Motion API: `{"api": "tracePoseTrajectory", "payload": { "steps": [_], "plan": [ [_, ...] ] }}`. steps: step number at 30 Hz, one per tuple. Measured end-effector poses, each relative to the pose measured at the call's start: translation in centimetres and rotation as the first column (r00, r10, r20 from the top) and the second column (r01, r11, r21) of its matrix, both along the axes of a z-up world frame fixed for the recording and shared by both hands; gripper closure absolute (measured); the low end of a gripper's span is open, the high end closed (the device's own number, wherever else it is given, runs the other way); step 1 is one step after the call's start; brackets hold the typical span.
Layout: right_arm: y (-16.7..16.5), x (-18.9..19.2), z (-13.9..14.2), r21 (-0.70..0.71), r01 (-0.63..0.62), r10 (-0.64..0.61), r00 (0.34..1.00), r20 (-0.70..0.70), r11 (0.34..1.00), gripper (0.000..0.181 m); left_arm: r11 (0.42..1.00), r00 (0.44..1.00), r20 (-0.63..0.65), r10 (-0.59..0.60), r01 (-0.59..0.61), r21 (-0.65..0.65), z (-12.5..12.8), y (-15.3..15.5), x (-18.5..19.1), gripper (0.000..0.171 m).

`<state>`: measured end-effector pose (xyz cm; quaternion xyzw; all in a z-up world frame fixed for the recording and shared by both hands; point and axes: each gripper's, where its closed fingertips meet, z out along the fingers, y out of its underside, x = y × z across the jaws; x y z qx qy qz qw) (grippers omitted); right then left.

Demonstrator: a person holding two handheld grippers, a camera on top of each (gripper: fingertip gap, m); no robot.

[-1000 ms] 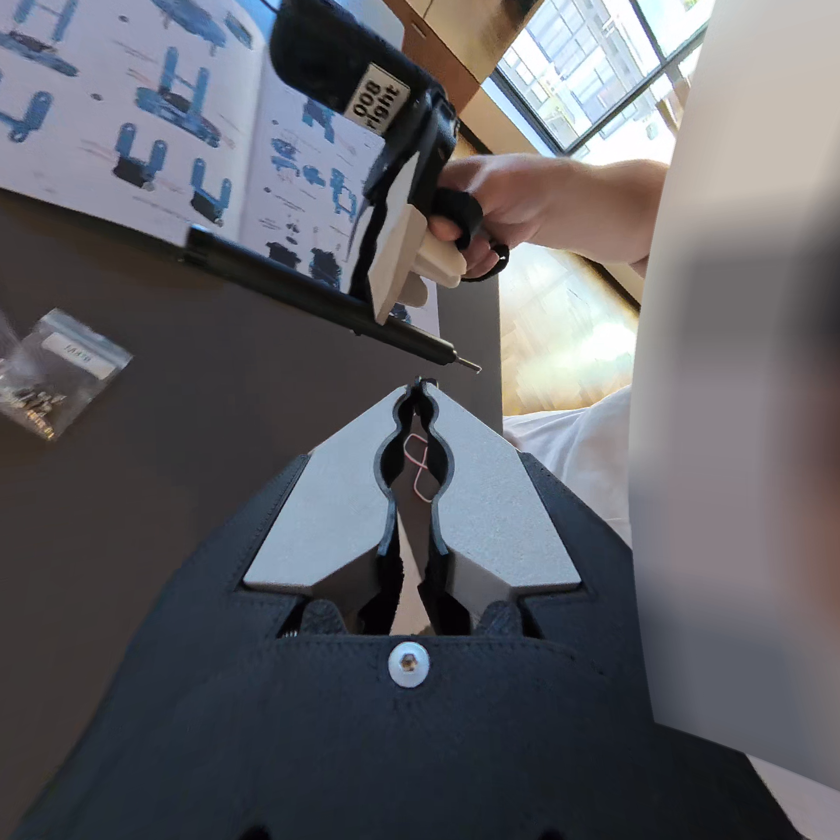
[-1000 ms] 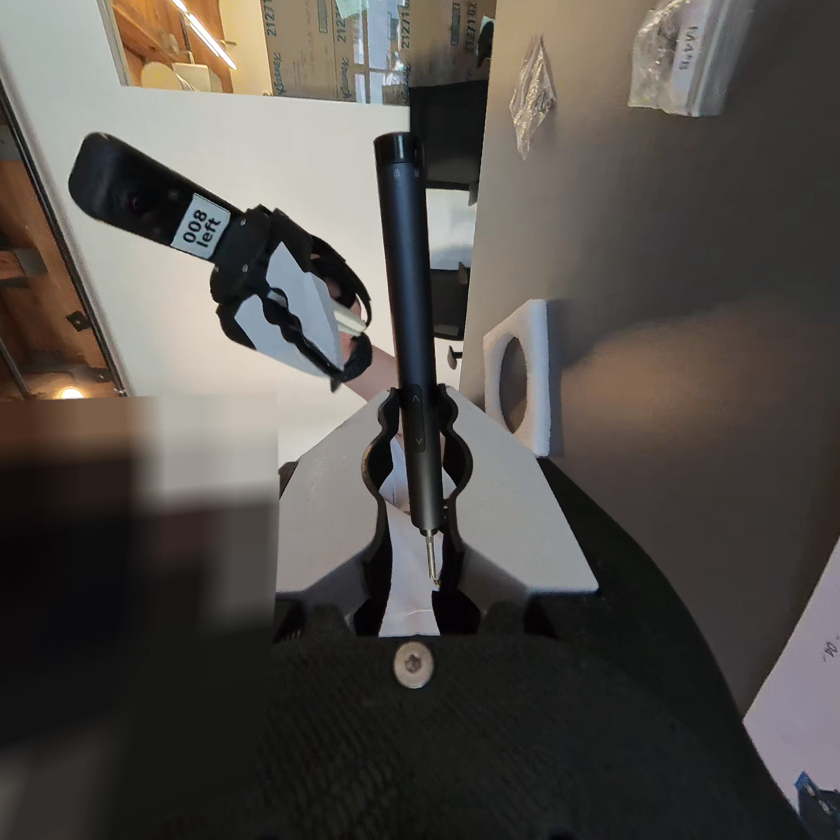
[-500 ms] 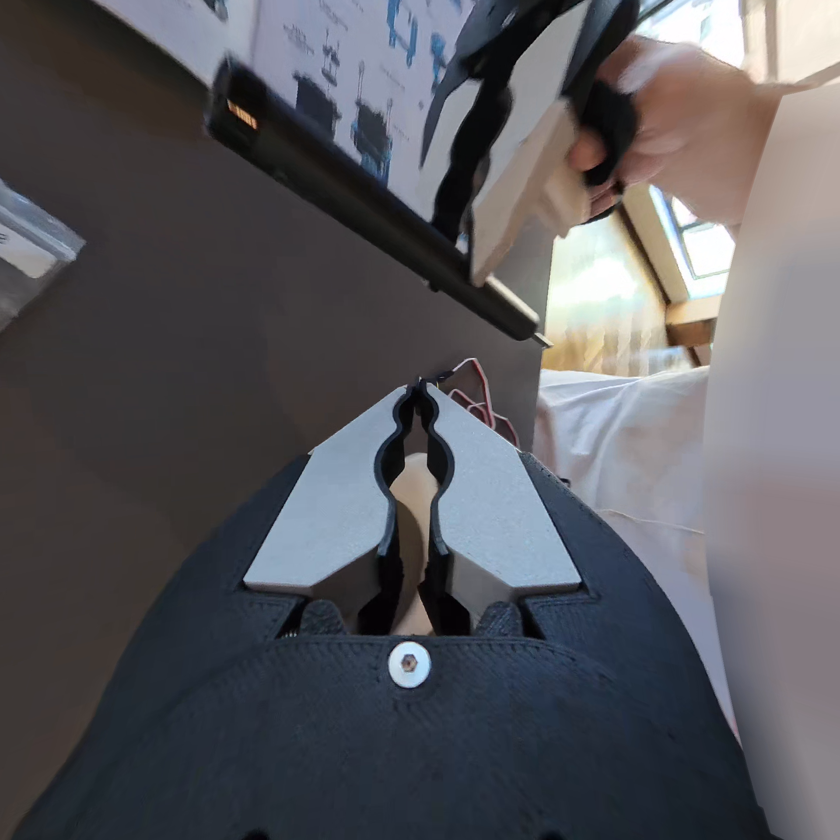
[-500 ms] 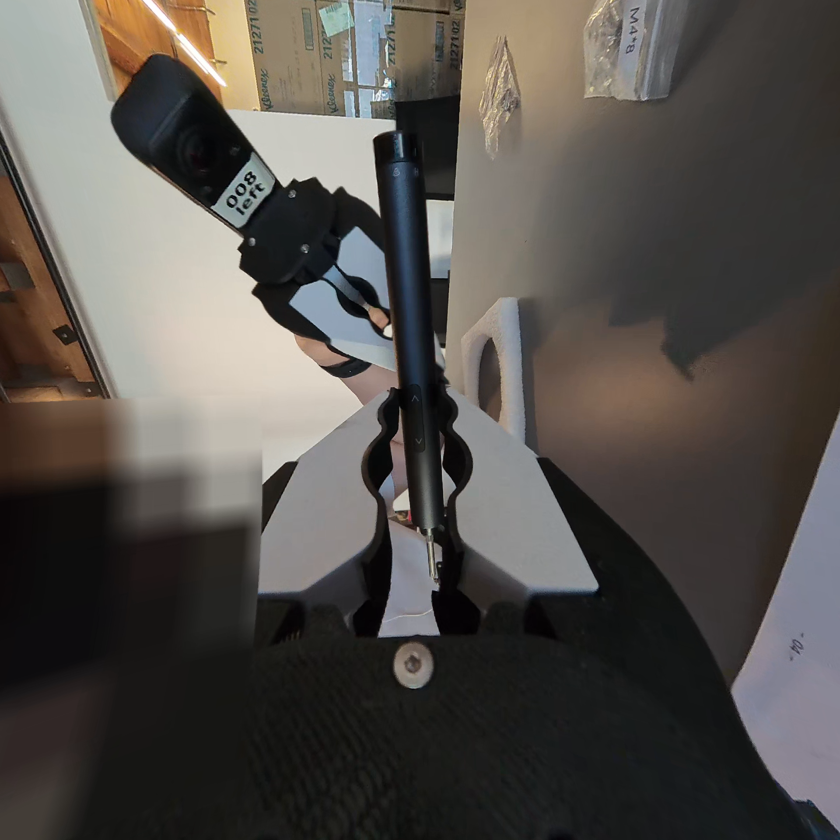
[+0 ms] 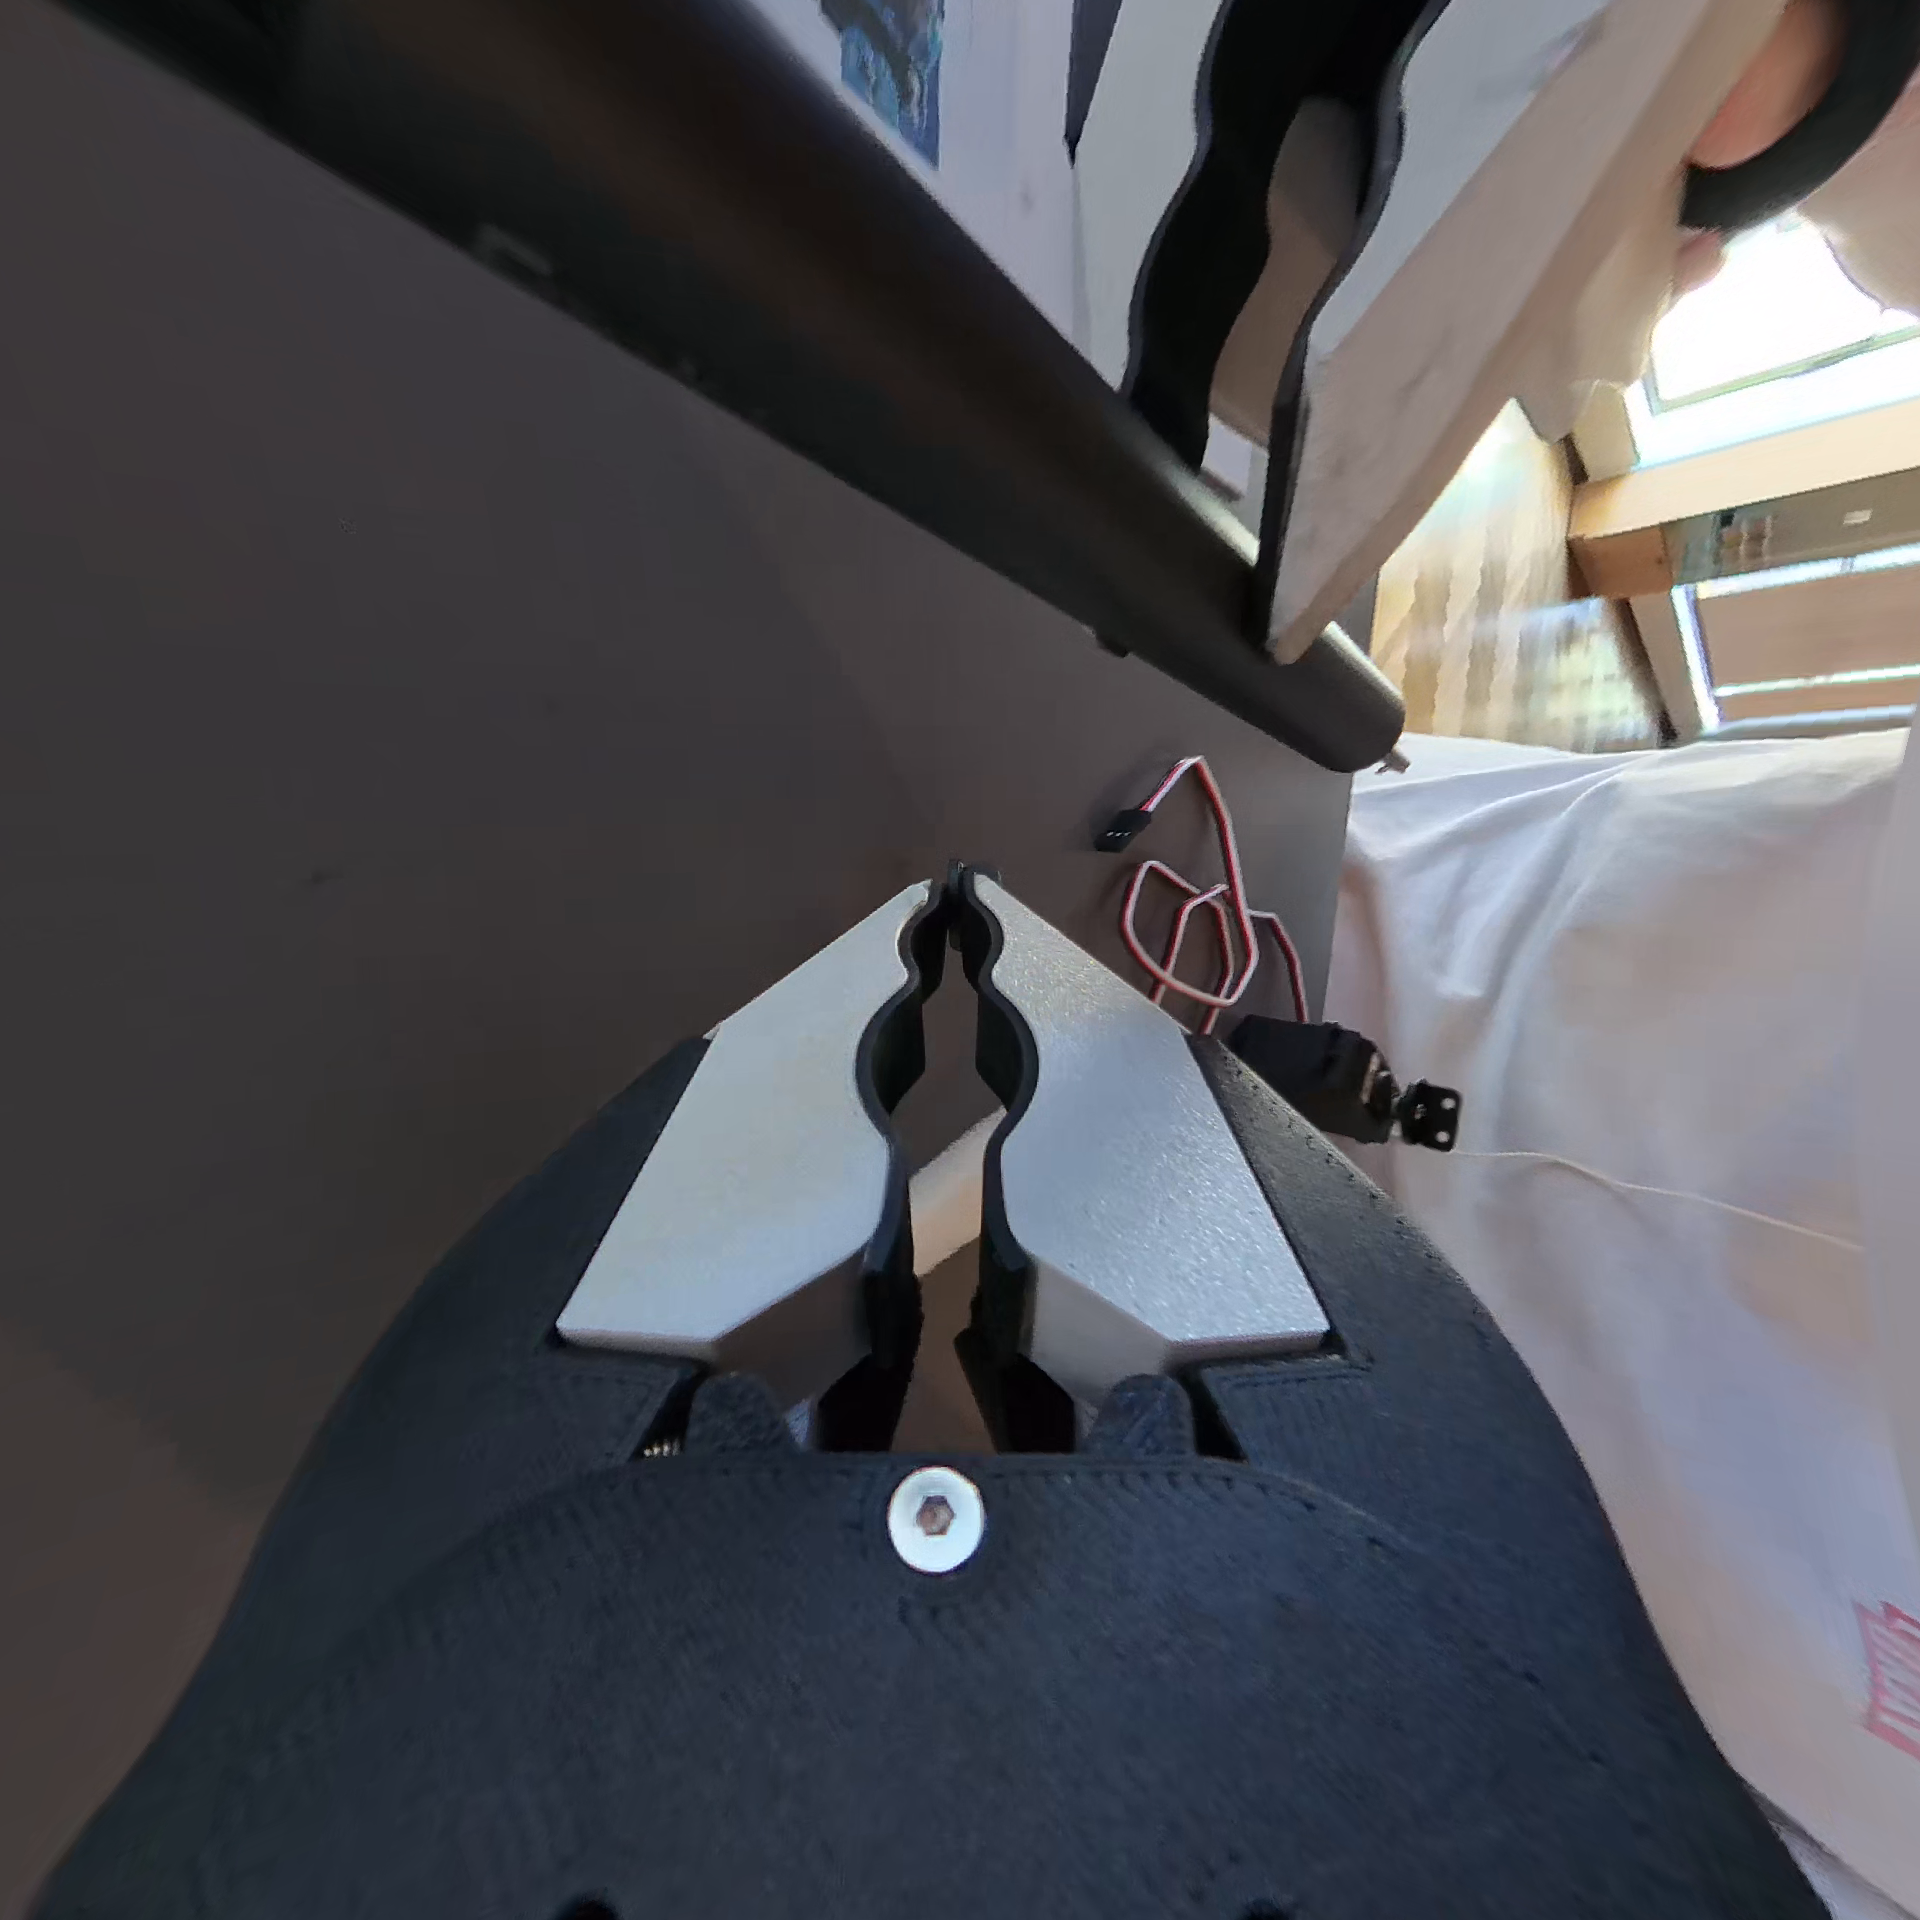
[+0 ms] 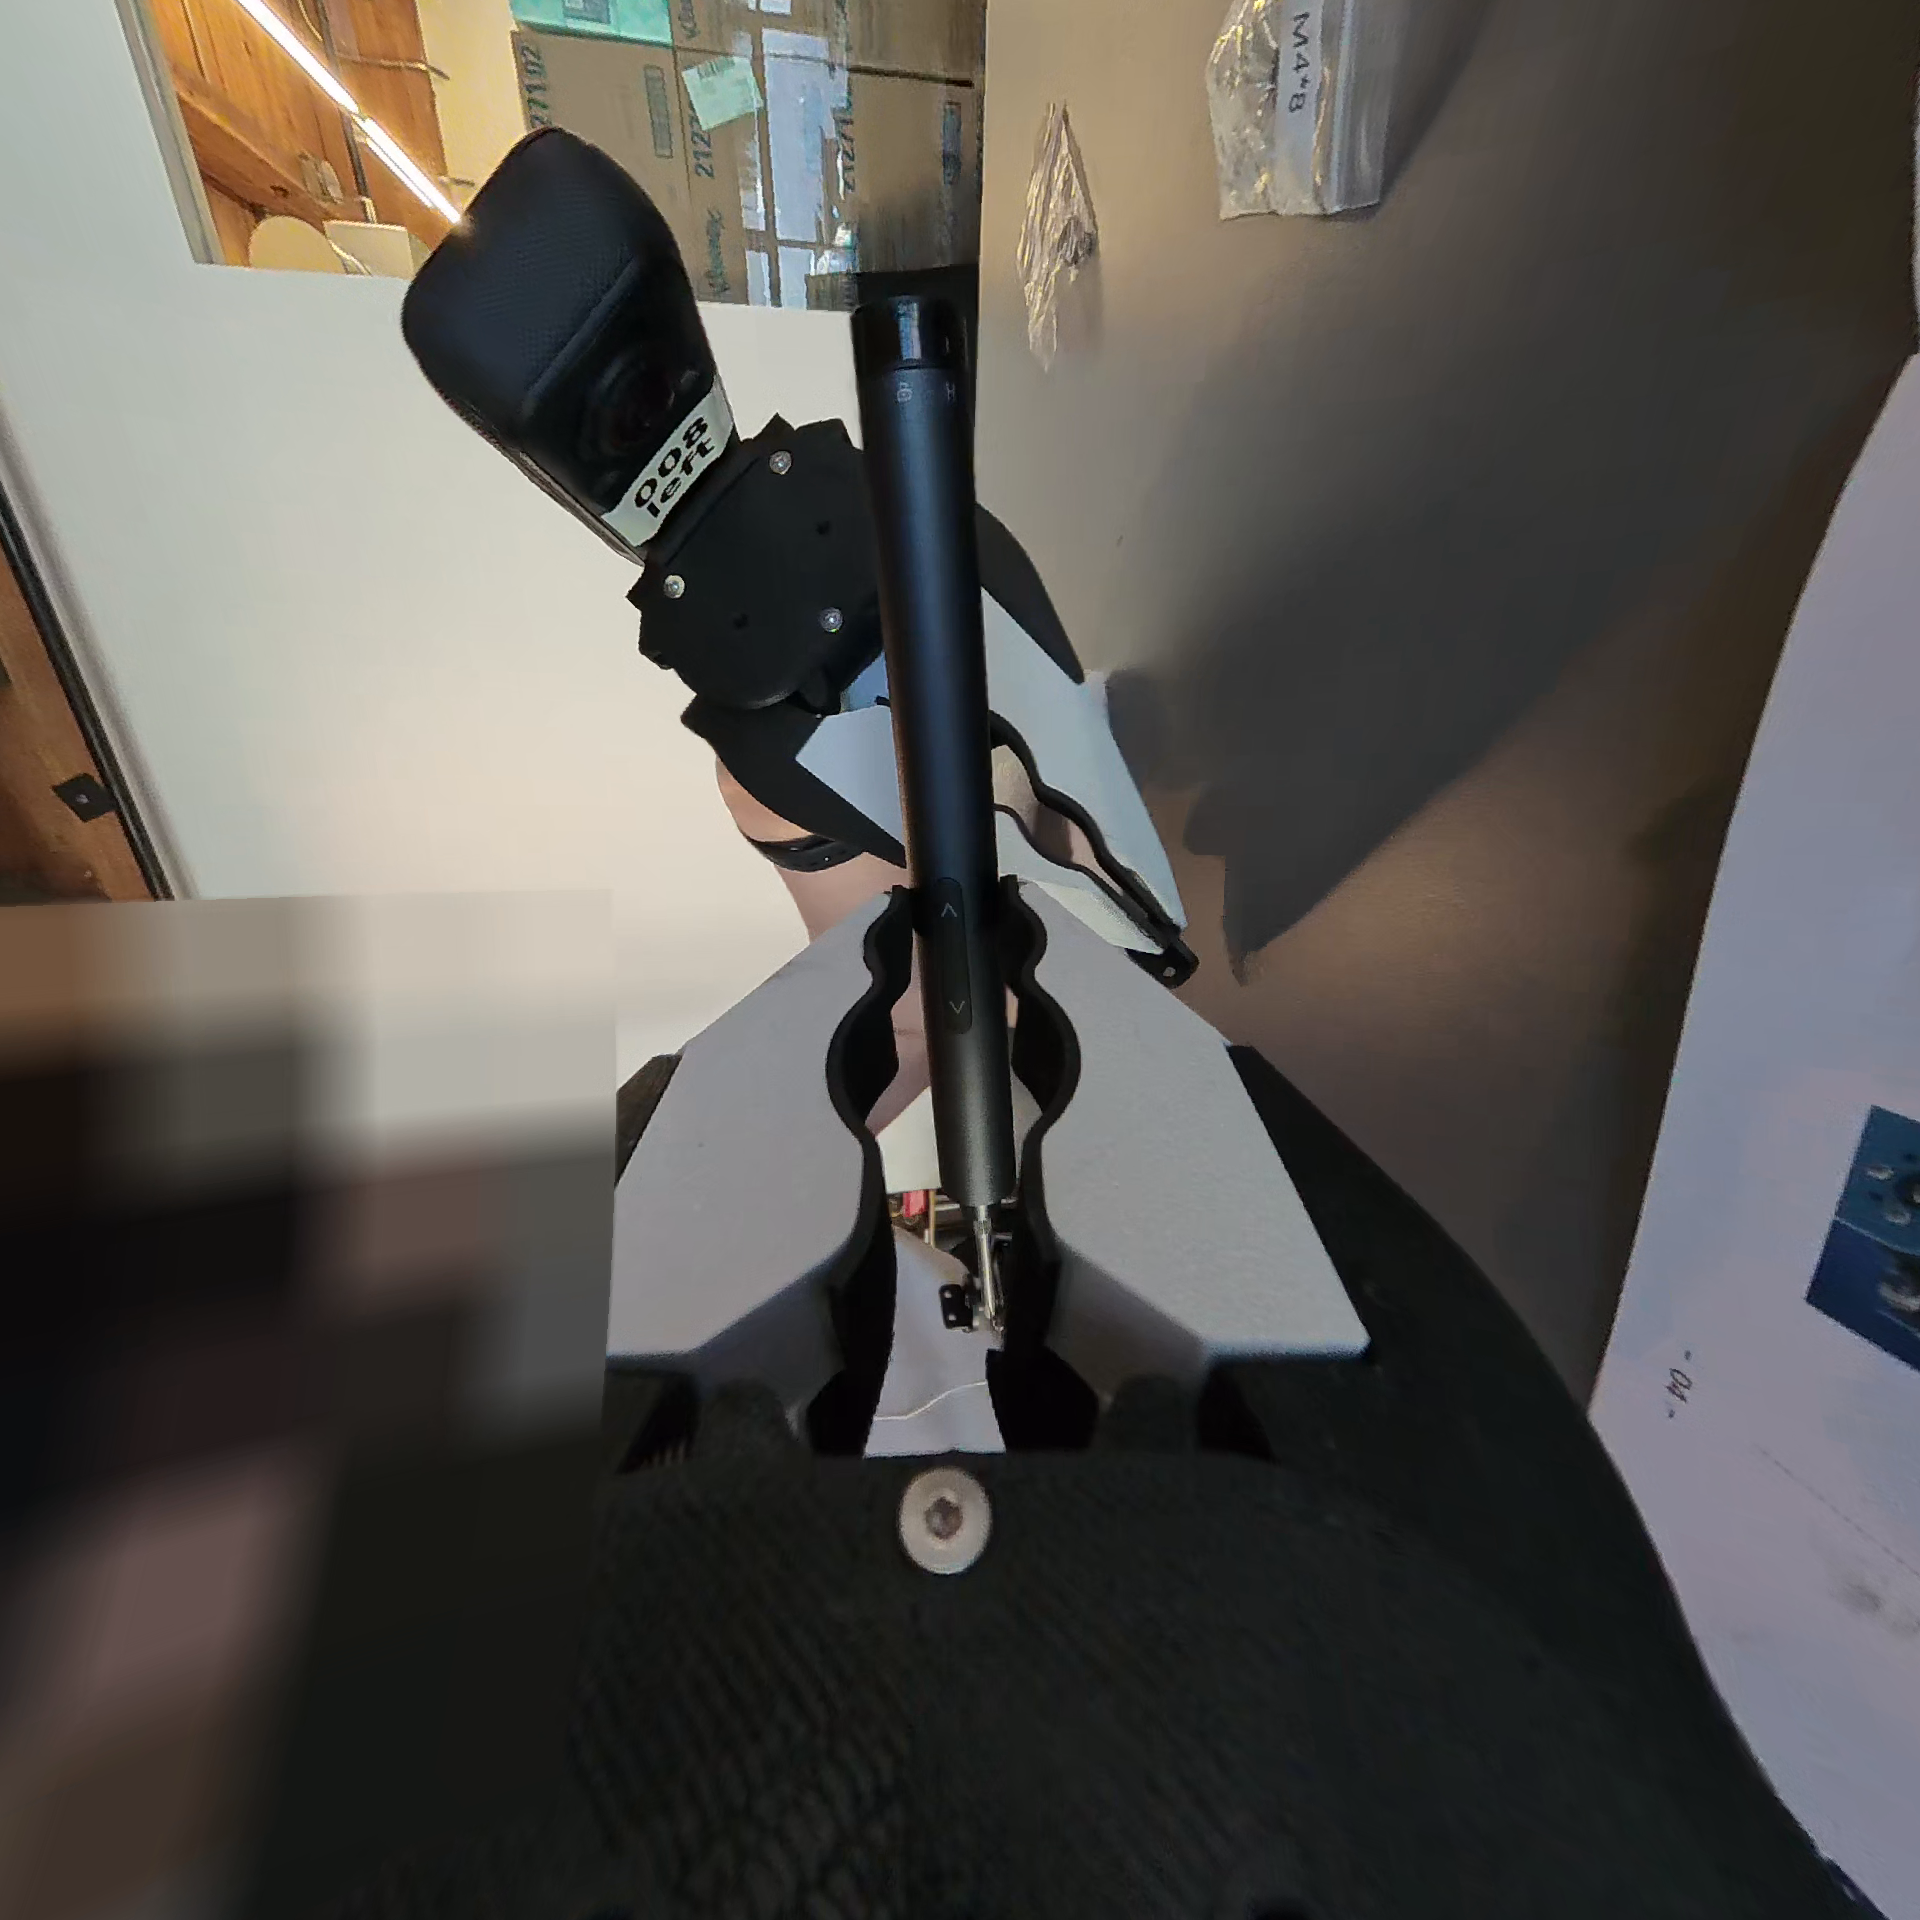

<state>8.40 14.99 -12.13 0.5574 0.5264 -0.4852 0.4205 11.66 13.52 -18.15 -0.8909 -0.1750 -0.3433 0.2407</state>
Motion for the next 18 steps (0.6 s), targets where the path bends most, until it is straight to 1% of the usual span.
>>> {"api": "tracePoseTrajectory", "payload": {
  "steps": [3, 11, 15, 18],
  "plan": [
    [0.1, 0.1, -0.3, 0.014, 0.003, -0.003, 1.000, -0.020, 1.000, 0.166, 1.000, 1.000, -0.011, -0.026, 0.026, -0.009, -0.5, 0.0, 0.2, 0.171],
    [0.2, 0.1, -0.1, 0.017, 0.025, -0.023, 0.994, -0.105, 1.000, 0.166, 0.998, 0.999, 0.008, -0.049, 0.049, 0.029, -0.5, 0.3, 0.6, 0.171],
    [0.5, 0.4, -0.2, 0.016, 0.043, -0.040, 0.991, -0.131, 0.999, 0.166, 0.998, 0.999, 0.002, -0.036, 0.036, 0.055, -0.1, 0.3, 0.2, 0.159],
    [0.8, 0.4, -0.3, 0.006, 0.067, -0.066, 0.988, -0.142, 0.998, 0.166, 0.999, 0.999, -0.042, -0.009, 0.011, 0.053, 0.2, -0.2, -0.8, 0.151]
  ]
}}
